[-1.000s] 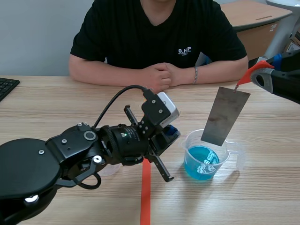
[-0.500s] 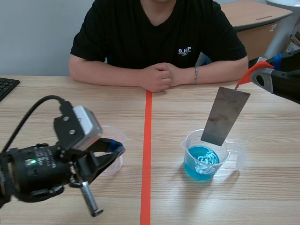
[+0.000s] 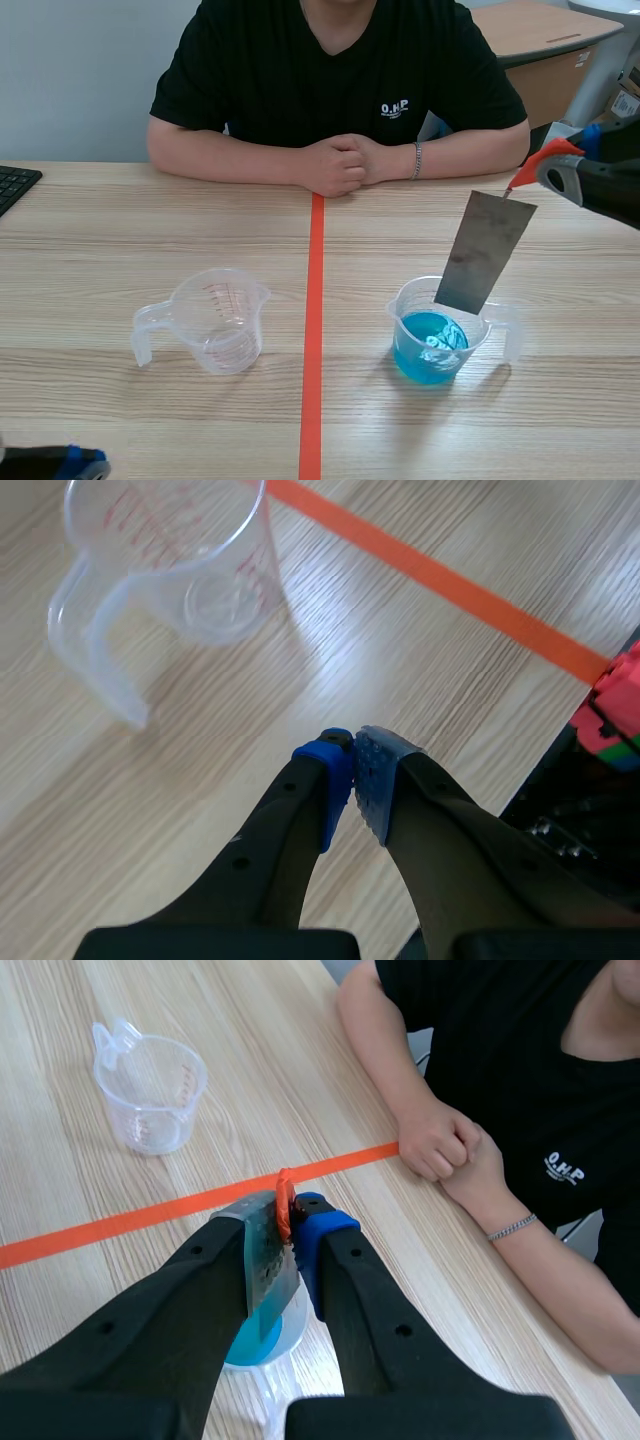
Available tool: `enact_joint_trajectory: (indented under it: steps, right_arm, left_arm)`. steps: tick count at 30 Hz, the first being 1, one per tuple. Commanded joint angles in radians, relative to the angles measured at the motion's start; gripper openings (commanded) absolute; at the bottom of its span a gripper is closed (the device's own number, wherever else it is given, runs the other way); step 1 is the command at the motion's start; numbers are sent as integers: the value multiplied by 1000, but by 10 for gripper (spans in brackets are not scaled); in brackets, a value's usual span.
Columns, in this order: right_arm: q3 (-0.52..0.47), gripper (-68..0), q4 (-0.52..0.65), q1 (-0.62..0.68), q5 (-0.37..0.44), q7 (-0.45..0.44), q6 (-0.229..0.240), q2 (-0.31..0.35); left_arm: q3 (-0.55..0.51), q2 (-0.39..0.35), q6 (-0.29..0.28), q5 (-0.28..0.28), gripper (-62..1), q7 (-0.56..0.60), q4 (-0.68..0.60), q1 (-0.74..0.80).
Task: Do the redox reaction experiment.
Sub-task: 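Point at the plate with the left hand, then lower the plate into the blue solution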
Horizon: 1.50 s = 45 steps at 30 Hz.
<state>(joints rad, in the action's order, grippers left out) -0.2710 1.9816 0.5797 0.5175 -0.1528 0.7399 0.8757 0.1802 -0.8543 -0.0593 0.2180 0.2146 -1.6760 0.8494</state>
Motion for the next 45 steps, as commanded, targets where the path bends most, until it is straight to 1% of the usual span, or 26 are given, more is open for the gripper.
enact_joint_trajectory:
  steps: [1, 3, 7, 10, 13, 18, 23, 30, 32, 39, 45]
  right_arm:
    - [-11, -660, 8, -10, 1, -18, 6, -12]
    - [-11, -660, 8, -10, -15, -18, 6, -27]
    - [-10, -660, 7, -10, -20, -21, 6, -40]
    - [-10, -660, 7, -13, -20, -33, 6, -39]
    - [-9, -660, 7, -18, -20, -41, 6, -39]
    - [6, -660, 7, -30, -23, -56, 6, -39]
    - [70, -660, 5, -69, -47, -52, 6, -39]
    - [96, -660, 2, -84, -47, -48, 6, -42]
    - [97, -660, 1, -84, -57, -48, 6, -56]
    - [97, -660, 0, -84, -127, -43, 6, -115]
    - [97, -660, -19, -84, -166, -45, 6, -159]
  left_arm:
    - [-21, 48, 6, 6, -563, 11, -1, 39]
    - [-70, 89, 23, 6, -563, 15, -1, 101]
    - [-162, 179, 31, 6, -563, 15, -1, 188]
    - [-208, 245, 31, 6, -563, 14, -1, 232]
    - [-230, 299, 31, 6, -563, 14, -1, 266]
    - [-232, 353, 31, 2, -563, 9, -1, 296]
    - [-232, 372, 32, 2, -563, -31, -1, 297]
    - [-232, 372, 31, 2, -563, -36, -1, 297]
    - [-232, 372, 31, 2, -563, -35, -1, 297]
    - [-232, 372, 31, 2, -563, -35, -1, 294]
    - [-232, 372, 31, 2, -563, -32, -1, 294]
